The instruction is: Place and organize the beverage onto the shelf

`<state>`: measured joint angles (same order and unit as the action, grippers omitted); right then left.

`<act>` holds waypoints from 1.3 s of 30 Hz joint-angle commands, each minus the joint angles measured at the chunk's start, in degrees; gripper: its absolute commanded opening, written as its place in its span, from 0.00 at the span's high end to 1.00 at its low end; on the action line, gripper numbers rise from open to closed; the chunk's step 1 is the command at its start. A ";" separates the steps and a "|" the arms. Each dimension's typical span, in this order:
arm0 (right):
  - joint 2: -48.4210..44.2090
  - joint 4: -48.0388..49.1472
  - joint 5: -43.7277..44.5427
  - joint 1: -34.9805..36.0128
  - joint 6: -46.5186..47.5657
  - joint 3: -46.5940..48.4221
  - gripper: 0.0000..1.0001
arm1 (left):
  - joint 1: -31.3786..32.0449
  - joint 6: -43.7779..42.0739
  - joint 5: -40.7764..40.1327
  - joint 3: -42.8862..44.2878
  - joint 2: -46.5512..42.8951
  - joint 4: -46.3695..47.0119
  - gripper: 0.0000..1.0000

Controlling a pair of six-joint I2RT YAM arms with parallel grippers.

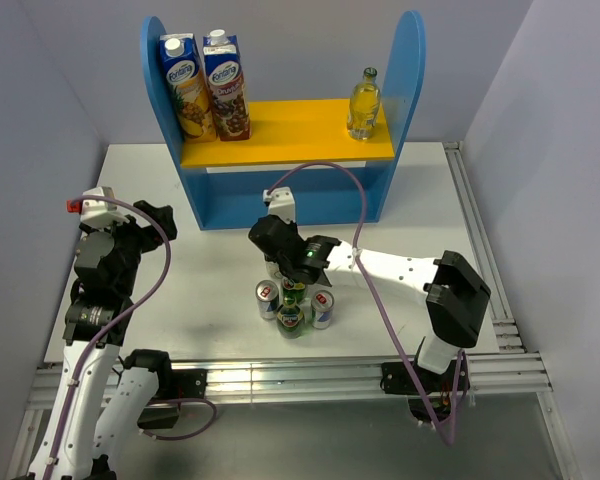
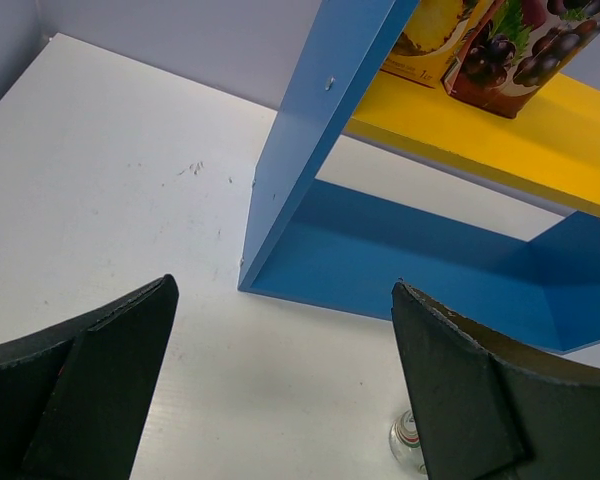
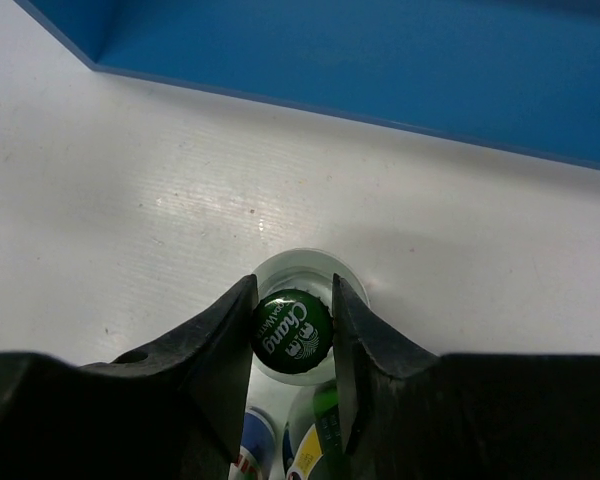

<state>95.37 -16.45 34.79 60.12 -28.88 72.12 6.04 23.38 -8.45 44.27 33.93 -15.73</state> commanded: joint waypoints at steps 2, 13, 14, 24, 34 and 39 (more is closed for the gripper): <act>-0.71 -1.75 1.15 0.00 0.23 3.47 1.00 | -0.33 -0.79 0.62 0.29 -0.45 1.40 0.05; -2.30 -4.82 5.20 -0.44 5.41 13.83 1.00 | -0.42 -0.70 0.80 0.29 -0.36 1.40 0.05; -2.38 -4.91 5.29 -0.79 5.68 14.45 1.00 | -0.42 -0.70 0.89 0.20 -0.27 1.40 0.05; -3.44 -6.57 6.96 -4.65 8.93 24.18 1.00 | -0.51 -0.79 1.33 0.29 -0.18 1.49 0.05; -1.95 -14.74 8.19 -10.27 14.20 48.01 1.00 | -0.68 -0.79 1.68 0.20 0.26 1.49 0.05; 0.60 -16.34 7.67 -13.18 17.01 58.21 1.00 | -0.77 -0.70 2.03 0.20 0.26 1.40 0.05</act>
<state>96.16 -36.58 39.86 48.60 -14.98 123.68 5.67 23.38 -7.35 44.27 34.33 -15.73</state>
